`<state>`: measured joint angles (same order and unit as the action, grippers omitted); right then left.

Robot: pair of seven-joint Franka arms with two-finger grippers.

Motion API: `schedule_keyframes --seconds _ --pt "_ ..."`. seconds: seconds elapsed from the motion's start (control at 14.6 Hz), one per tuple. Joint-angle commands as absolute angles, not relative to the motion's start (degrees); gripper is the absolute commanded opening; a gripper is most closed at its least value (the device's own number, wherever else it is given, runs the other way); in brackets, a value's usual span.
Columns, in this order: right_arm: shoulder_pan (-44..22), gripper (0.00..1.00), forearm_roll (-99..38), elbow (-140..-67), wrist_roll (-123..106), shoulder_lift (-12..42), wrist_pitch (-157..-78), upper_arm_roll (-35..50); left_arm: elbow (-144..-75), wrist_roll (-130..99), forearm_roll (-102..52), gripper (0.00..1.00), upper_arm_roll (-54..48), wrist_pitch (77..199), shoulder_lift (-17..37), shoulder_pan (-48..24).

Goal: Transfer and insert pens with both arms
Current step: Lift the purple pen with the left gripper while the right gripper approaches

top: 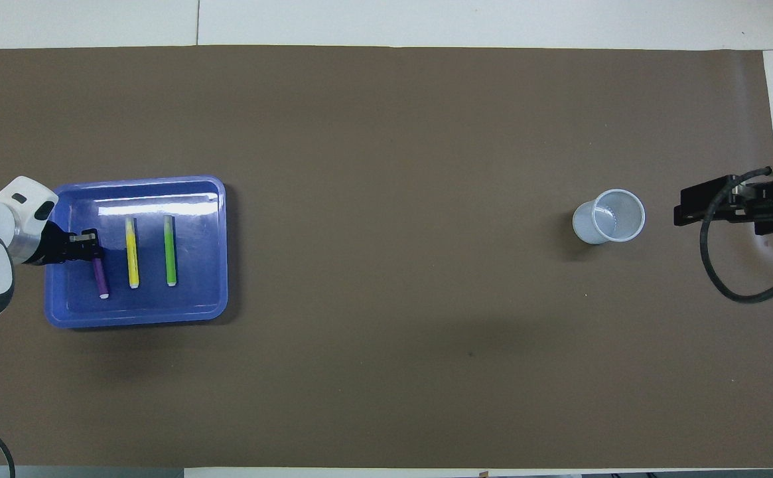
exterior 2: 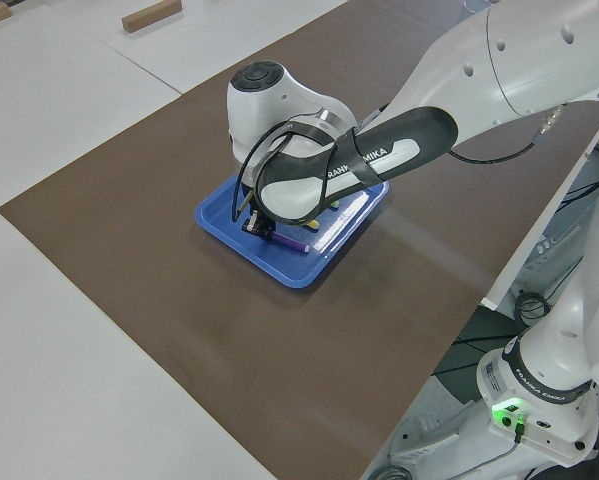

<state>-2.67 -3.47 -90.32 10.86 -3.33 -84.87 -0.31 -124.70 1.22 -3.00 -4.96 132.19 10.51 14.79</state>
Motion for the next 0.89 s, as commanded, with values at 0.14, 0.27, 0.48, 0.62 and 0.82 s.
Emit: schedule_keyframes --seconds 0.14,0.27,0.48,0.62,0.82 --pt "-2.1 1.0 -6.8 -92.2 14.6 -4.6 -86.3 -0.2 -121.6 0.9 -3.1 0.0 -5.2 131.5 11.7 15.1" --pt "-1.9 1.0 -6.9 -92.2 14.9 -4.6 -86.3 -0.2 -118.2 0.7 -3.4 0.0 -5.4 125.5 11.2 14.5" --pt "-2.0 1.0 -7.8 -92.2 15.0 -4.6 -86.1 -0.2 -110.2 -4.1 -3.7 0.0 -5.9 113.6 10.9 13.8" --pt "-1.9 1.0 -10.4 -92.3 18.2 -4.6 -86.7 -0.2 -105.8 -10.7 -5.1 0.0 -6.3 106.2 10.5 11.4" --pt "-2.3 1.0 -15.3 -92.7 28.2 -4.0 -89.1 -0.2 -98.7 -22.8 -13.2 0.0 -6.4 97.0 10.1 8.5"
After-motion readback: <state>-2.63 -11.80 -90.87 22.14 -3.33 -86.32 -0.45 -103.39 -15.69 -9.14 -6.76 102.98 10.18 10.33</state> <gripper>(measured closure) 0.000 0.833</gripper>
